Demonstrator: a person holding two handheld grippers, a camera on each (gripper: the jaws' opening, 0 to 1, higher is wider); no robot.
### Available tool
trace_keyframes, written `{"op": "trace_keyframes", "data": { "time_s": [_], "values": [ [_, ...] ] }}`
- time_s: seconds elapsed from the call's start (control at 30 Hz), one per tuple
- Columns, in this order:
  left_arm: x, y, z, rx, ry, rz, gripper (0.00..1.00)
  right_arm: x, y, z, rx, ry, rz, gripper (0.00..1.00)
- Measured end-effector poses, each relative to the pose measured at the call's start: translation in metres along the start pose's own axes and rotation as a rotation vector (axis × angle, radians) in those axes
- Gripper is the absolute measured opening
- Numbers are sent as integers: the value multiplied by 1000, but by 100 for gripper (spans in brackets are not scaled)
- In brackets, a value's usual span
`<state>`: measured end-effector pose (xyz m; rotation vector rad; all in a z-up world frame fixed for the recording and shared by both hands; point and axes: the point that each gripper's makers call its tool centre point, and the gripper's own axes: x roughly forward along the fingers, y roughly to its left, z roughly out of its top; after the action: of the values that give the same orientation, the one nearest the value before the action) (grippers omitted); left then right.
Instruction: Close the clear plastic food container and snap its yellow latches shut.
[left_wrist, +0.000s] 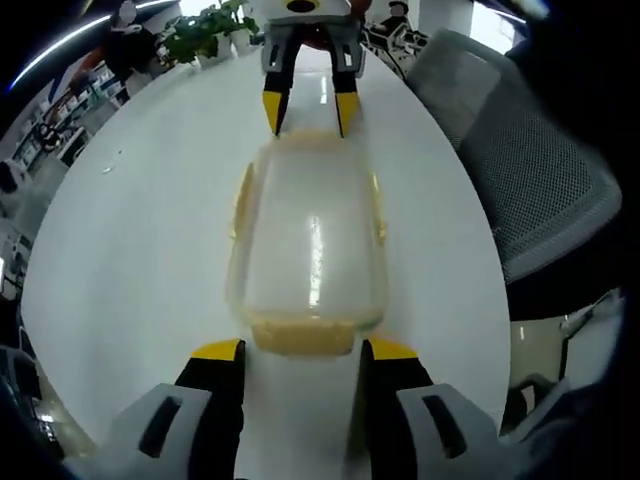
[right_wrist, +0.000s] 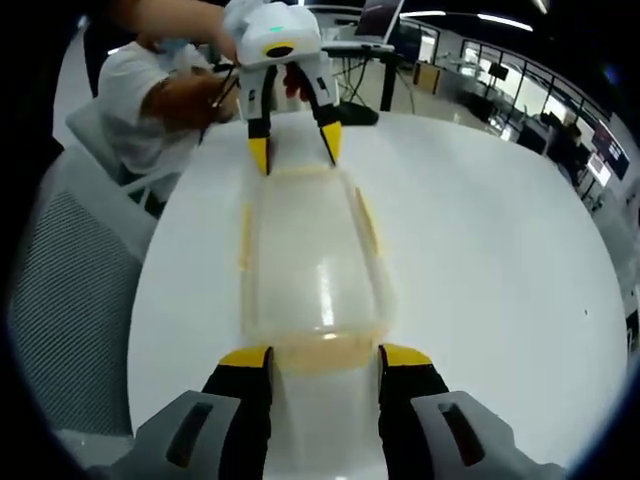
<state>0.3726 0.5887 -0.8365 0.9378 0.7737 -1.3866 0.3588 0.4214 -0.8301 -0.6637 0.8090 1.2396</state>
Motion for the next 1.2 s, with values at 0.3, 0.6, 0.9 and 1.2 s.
{"op": "trace_keyframes", "data": {
  "time_s": [0.3, 0.6, 0.9, 1.2],
  "values": [
    [4, -4, 7, 25, -1, -33, 44, 1, 3, -3, -24, 22, 33, 41],
    [5, -8, 6, 5, -2, -55, 40, 7, 7, -6, -41, 51, 55, 40],
    [6, -8, 6, -22, -3, -69, 40, 9, 7, -7, -60, 80, 54, 40],
    [6, -10, 7, -19, -5, -71, 39, 9, 7, -8, -72, 109, 52, 39]
  ]
}}
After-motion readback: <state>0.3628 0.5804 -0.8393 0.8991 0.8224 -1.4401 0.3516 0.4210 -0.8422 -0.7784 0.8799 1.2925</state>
